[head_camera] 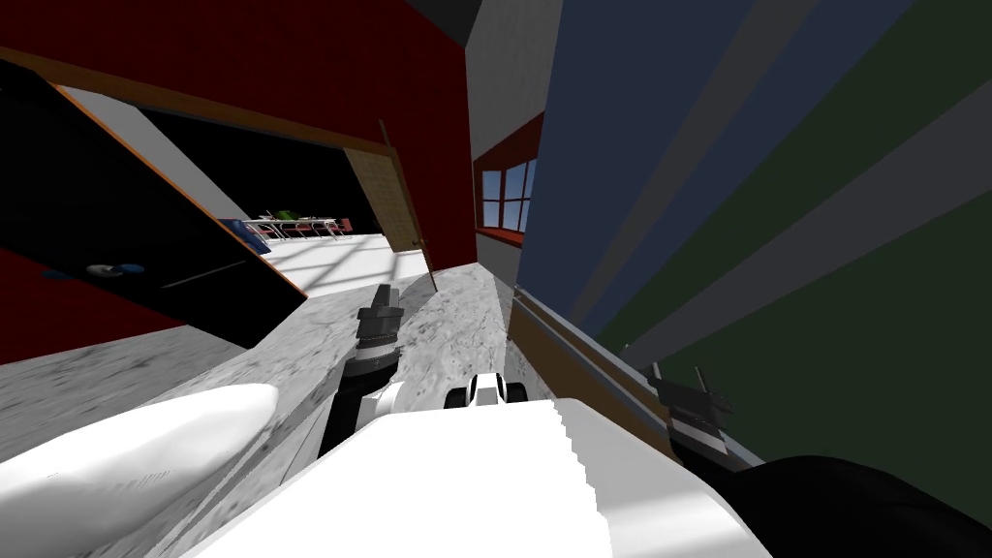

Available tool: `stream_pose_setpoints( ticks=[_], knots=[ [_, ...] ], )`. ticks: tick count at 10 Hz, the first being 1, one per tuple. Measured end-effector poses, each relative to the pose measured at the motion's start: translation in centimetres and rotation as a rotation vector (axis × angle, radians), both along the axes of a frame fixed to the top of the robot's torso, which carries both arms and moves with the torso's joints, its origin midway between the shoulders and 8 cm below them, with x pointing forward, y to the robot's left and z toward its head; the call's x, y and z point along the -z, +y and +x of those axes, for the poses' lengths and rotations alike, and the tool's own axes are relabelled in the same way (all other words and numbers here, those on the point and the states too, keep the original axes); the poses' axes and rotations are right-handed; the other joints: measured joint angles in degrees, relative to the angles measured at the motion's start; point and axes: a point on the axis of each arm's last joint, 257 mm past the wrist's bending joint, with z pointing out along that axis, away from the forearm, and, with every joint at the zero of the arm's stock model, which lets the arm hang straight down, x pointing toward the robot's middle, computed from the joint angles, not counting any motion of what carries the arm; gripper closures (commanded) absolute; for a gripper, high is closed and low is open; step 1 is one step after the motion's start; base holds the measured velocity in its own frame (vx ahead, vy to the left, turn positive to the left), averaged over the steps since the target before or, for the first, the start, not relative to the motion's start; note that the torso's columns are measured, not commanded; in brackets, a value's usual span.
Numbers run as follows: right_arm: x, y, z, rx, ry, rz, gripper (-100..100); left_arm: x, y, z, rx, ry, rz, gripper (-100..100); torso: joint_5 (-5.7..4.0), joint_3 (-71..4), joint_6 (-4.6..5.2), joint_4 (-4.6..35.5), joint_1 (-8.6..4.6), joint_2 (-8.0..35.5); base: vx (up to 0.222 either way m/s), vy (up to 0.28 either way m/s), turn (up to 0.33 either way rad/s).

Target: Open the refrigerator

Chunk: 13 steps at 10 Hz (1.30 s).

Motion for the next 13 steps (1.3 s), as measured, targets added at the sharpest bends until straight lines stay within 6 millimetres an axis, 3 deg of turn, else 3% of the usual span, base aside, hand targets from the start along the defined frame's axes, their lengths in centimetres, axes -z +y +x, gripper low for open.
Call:
stream_pose_setpoints(
  ticks=[4, 5, 9, 13],
  knots=[
    [2.9, 0.8, -0.2, 0.006, 0.015, 0.099, -100, 0.0, 0.0, 0.0, 0.000, 0.000, 0.000, 0, 0.07, -0.22, -0.17, -0.01, -0.20, -0.31, -0.015, 0.049, -0.013],
    [2.9, 0.8, -0.4, 0.011, 0.015, 0.100, -100, 0.0, 0.0, 0.0, 0.000, 0.000, 0.000, 0, 0.19, -0.21, 0.06, 0.04, -0.37, -0.18, 0.032, -0.068, -0.396],
    [2.7, 4.7, 2.4, -0.119, 0.026, 0.087, -100, 0.0, 0.0, 0.0, 0.000, 0.000, 0.000, 0, -0.06, -0.02, 0.16, -0.02, -0.43, -0.01, 0.109, -0.089, -0.388],
    [3.2, 9.7, 5.9, -0.262, 0.047, 0.096, -100, 0.0, 0.0, 0.0, 0.000, 0.000, 0.000, 0, 0.33, 0.06, 0.39, 0.16, -0.13, 0.32, 0.087, -0.047, -0.248]
  ],
)
